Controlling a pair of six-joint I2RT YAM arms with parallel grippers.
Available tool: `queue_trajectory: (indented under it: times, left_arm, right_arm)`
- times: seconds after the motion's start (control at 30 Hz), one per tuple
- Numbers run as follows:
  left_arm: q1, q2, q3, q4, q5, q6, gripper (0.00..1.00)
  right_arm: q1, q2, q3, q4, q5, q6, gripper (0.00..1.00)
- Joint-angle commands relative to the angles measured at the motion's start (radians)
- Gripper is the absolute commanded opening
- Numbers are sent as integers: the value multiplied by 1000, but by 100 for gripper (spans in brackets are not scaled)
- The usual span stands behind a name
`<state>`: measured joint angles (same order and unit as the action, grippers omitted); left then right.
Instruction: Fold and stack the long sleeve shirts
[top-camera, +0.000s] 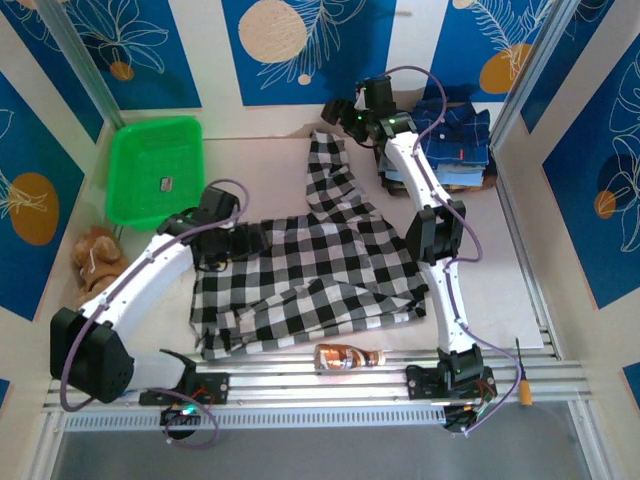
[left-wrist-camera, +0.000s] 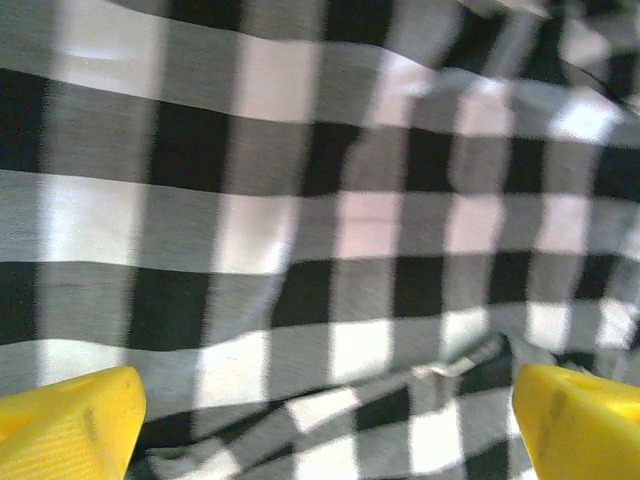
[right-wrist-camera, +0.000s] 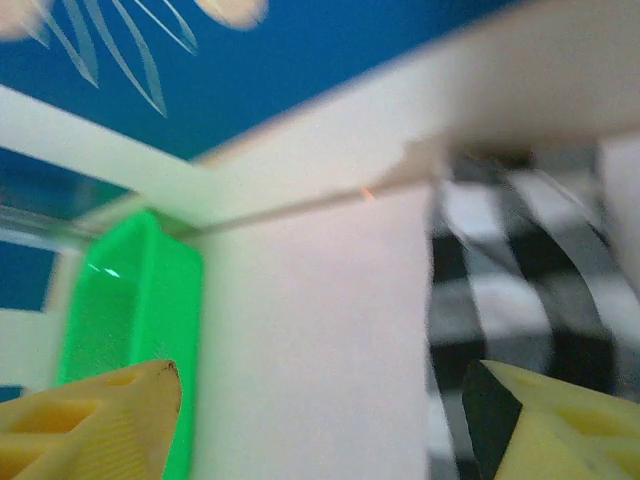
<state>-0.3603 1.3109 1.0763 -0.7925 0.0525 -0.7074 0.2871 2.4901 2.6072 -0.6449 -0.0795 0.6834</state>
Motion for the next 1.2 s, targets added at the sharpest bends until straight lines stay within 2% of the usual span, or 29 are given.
queue_trajectory:
  times: [0.0,0.13,0.3,0.47,0.6,0.83,1.17]
  left_arm:
    - [101,13,29,-89,-37,61,95]
    - [167,96,89,-106,-61,159,94]
    - [202,209,175,-112,-109,229,93]
    - [210,286,217,-68,-102,267,93]
    - [220,313,216,-18,-74,268,92]
    - [240,330,211,19,-39,261,92]
    - [259,320,205,22,-34,261,92]
  right_arm:
    - [-5,-141,-152,-229,53,-130,76]
    - [-6,-214,-398,-258,117,-197,73]
    - [-19,-185,-483,-270,195,-274,67]
    - [-12,-110,-442,-276,291,-345,63]
    - [-21,-54,-397,-249,316,-368,60]
    - [-27,36,-283,-249,273,-384,55]
    - [-14,86,-251,-239,221,-364,48]
